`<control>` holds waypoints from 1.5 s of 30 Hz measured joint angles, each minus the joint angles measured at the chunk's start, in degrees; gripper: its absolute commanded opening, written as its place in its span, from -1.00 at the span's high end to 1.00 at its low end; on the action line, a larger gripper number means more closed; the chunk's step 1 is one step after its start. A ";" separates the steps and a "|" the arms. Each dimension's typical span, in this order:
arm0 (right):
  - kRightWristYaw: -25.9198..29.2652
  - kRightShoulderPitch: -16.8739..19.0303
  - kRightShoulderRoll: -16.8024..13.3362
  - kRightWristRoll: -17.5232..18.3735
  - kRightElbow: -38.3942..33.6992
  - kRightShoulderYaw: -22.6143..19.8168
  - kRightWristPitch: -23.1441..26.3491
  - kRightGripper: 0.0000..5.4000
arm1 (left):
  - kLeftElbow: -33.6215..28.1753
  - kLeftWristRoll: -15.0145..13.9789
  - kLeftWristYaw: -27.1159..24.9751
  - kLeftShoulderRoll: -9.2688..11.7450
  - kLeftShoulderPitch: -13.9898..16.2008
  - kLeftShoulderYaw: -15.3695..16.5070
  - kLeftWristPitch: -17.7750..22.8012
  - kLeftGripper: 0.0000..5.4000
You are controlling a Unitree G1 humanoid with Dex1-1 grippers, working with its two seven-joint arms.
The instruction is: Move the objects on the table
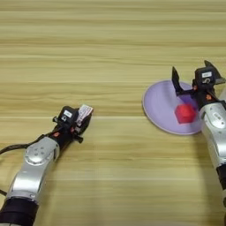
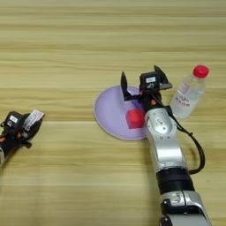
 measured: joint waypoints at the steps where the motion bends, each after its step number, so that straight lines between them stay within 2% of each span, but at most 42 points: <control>1: 0.00 -0.01 0.00 0.00 0.05 -0.01 -0.01 -1.00 | -0.17 0.01 -0.02 -0.23 -0.13 -0.11 0.37 0.24; 5: -0.03 -0.08 0.06 0.00 0.16 -0.02 -0.46 -1.00 | -2.87 0.03 -1.17 -2.34 -1.96 -2.84 3.51 0.25; 7: -0.06 -0.11 0.12 0.00 0.20 -0.02 -0.62 -1.00 | -4.62 0.00 -1.84 -3.58 -3.80 -4.15 4.83 0.25; 8: -0.08 -0.13 0.15 0.00 0.26 -0.02 -0.66 -1.00 | -6.18 0.00 -2.67 -4.08 -5.65 -5.31 6.11 0.25; 17: -0.98 -0.14 0.25 0.00 0.25 -0.11 -0.71 -1.00 | -8.32 0.51 -5.21 -6.03 -11.35 -11.35 11.10 0.25; 22: -1.04 -0.14 0.32 0.00 -0.10 -0.10 -0.70 -1.00 | -8.15 2.05 -5.90 -6.40 -16.12 -13.83 12.40 0.25; 28: -1.07 -0.09 0.62 -0.01 -0.98 -0.02 -0.67 -1.00 | -4.84 2.71 -6.87 -7.54 -17.72 -16.00 12.62 0.25; 32: -1.07 -0.04 1.04 -0.05 -1.30 0.15 -0.60 -1.00 | -2.59 2.82 -7.78 -8.54 -19.79 -16.96 12.68 0.25; 39: -1.12 0.17 1.32 -0.17 -2.81 0.28 -0.29 -1.00 | 6.45 4.10 -8.04 -10.78 -22.97 -18.64 11.96 0.25; 45: -1.17 0.28 1.66 -0.42 -3.44 0.51 0.42 -1.00 | 12.42 5.06 -8.07 -12.98 -26.01 -18.96 9.69 0.25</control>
